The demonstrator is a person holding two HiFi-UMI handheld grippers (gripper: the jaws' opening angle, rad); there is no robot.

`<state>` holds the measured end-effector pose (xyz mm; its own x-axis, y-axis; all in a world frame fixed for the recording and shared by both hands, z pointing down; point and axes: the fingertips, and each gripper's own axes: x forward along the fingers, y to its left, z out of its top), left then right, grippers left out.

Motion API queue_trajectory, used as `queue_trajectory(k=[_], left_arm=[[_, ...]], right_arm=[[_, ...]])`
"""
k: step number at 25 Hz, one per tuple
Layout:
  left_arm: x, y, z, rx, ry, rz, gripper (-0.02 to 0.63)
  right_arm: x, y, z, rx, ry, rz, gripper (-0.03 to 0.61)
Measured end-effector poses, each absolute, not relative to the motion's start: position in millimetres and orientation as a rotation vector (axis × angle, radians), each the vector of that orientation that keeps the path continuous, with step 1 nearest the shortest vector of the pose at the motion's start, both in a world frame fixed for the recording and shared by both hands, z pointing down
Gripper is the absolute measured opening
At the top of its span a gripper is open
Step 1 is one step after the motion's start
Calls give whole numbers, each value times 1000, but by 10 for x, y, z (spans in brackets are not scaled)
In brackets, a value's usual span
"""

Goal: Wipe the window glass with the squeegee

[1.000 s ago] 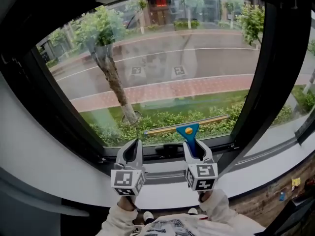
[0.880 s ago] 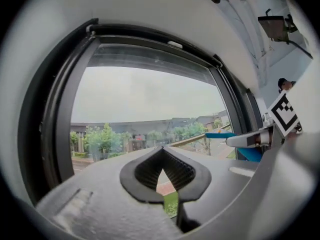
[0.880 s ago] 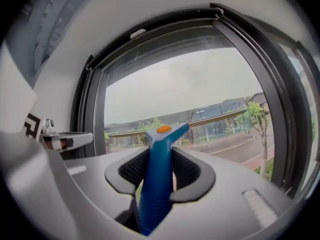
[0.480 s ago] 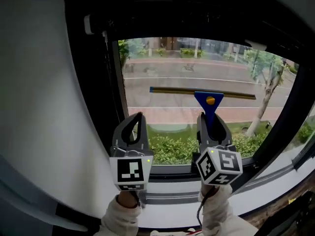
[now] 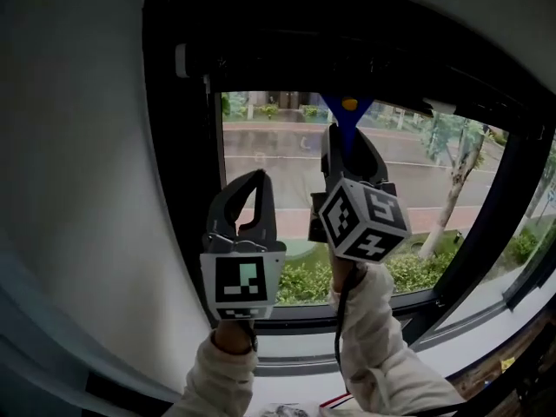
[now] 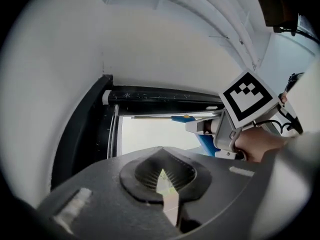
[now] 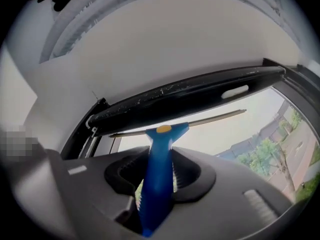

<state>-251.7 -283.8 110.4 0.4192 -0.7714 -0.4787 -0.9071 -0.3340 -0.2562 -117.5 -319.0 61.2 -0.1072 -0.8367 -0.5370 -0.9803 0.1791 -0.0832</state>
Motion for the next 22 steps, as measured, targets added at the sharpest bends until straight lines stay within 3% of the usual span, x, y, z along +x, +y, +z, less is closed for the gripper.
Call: queue_trajectory(k=[11,22], left_arm=[[-2746,-2820,840,-2103,1450,406,0],[-2726,-2976,1072,-2154,1469,352,0]], right_arm=[[-1461,-3428,281,-1701,2030,499,140],[-1430,-3574,525,-1750,2046,463,140]])
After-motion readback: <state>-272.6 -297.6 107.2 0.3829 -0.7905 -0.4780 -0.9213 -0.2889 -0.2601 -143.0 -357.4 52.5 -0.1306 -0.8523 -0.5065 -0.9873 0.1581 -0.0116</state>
